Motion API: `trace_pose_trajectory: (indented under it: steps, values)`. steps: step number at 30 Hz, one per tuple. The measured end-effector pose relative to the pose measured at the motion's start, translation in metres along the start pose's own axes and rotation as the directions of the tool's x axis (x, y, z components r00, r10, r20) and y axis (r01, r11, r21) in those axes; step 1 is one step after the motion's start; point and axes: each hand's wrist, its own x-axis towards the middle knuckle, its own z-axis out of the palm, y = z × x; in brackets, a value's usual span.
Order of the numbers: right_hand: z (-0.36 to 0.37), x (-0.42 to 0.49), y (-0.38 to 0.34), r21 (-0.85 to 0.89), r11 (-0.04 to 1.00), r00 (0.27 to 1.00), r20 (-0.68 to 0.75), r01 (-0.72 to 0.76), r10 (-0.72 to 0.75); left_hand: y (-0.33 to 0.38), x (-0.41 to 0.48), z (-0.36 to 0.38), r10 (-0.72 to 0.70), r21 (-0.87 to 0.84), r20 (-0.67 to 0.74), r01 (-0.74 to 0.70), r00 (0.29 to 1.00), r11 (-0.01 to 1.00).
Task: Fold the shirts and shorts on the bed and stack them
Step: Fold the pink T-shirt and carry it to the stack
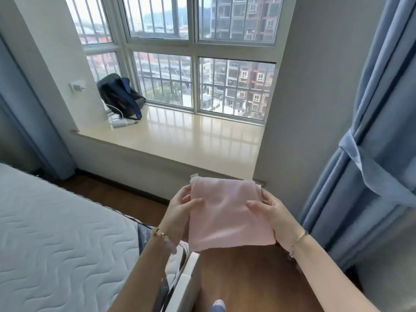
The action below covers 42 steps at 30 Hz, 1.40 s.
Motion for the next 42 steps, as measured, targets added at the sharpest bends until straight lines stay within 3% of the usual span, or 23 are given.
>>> trace_pose_trajectory:
  steps: [7,16,26,34,38,42]
  values:
    - [0.015,0.172,-0.053,-0.049,0.999,0.996,0.09,-0.011,0.015,0.04,0.153,-0.028,0.036,-0.038,-0.105,-0.04,0.994,0.998]
    - [0.083,0.367,-0.077,-0.192,0.981,0.929,0.356,-0.03,0.098,0.066,0.272,-0.101,0.059,-0.068,-0.376,-0.091,0.925,0.994]
    - [0.202,0.562,-0.098,-0.313,0.949,0.712,0.673,0.03,0.199,0.111,0.366,-0.18,0.085,-0.007,-0.734,-0.133,0.674,0.991]
    - [0.339,0.644,-0.087,-0.345,0.936,0.48,0.834,0.066,0.273,0.141,0.393,-0.274,0.071,-0.007,-0.895,-0.173,0.441,0.985]
    - [0.429,0.681,-0.07,-0.367,0.925,0.438,0.85,0.094,0.293,0.157,0.409,-0.352,0.068,-0.005,-0.925,-0.192,0.373,0.981]
    - [0.535,0.716,-0.064,-0.363,0.927,0.4,0.867,0.094,0.299,0.185,0.423,-0.451,0.053,-0.021,-0.933,-0.2,0.357,0.98]
